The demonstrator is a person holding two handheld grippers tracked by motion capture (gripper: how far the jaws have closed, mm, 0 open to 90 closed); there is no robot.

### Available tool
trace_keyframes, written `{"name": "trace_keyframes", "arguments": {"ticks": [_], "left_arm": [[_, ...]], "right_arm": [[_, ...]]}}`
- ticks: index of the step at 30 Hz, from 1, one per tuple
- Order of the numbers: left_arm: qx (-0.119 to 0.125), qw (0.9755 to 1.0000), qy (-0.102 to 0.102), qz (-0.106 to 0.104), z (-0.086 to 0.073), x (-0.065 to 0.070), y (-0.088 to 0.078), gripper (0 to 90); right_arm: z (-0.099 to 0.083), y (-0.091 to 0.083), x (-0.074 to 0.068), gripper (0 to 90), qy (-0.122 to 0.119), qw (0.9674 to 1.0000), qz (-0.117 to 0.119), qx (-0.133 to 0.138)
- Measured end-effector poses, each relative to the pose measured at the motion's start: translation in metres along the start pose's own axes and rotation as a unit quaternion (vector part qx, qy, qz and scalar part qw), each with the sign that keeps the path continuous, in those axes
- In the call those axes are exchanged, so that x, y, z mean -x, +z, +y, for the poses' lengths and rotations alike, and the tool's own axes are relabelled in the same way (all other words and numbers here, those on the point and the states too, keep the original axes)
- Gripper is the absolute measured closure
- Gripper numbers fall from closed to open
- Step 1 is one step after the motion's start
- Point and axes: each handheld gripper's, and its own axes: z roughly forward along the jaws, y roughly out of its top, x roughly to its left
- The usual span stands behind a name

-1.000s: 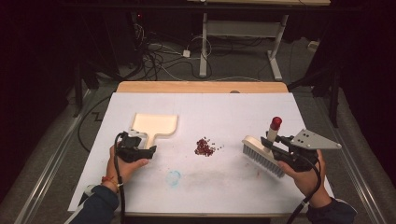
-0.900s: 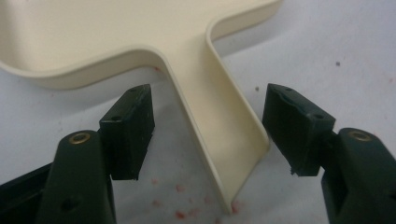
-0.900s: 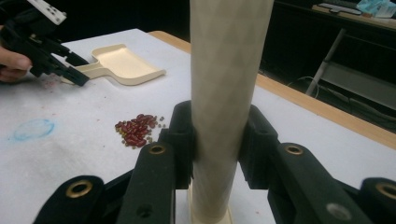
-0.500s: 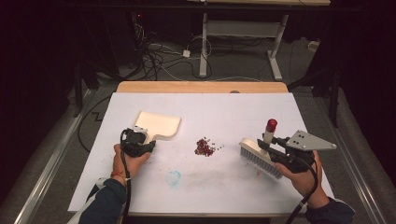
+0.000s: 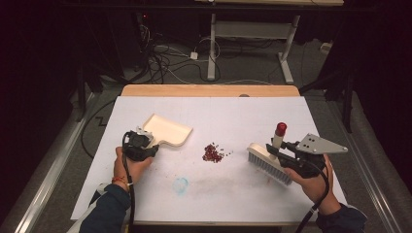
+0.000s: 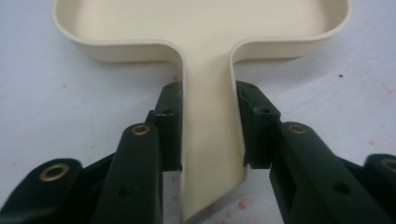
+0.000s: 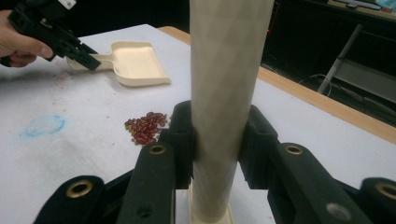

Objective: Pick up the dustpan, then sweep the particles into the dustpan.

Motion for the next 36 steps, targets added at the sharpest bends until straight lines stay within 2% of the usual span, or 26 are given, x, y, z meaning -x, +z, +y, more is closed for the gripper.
{"name": "trace_keyframes", "arguments": {"ticks": [2,10,17,19,29,36], "left_arm": [[0.001,1.0000,0.002,-0.005,0.000,-0.002,-0.007,63.9],[-0.007,0.9992,0.037,-0.014,-0.009,0.000,-0.034,63.9],[-0.014,0.9975,0.061,-0.033,-0.022,0.002,-0.047,63.9],[-0.015,0.9971,0.064,-0.040,-0.027,0.002,-0.051,63.9],[-0.027,0.9931,0.095,-0.063,-0.047,0.012,-0.068,63.9],[-0.040,0.9890,0.121,-0.075,-0.051,0.024,-0.067,63.9]], "right_arm": [[0.000,0.000,0.001,70.0,-0.001,1.0000,-0.001,0.000],[0.000,0.000,0.005,70.0,0.005,0.9999,-0.007,0.006],[-0.002,0.004,0.008,70.0,0.015,0.9999,-0.001,0.005],[-0.002,0.003,0.009,70.0,0.027,0.9996,0.006,0.006],[-0.003,0.004,0.007,70.0,0.025,0.9997,0.004,0.005],[-0.001,0.010,0.008,70.0,0.027,0.9996,-0.004,0.006]]}}
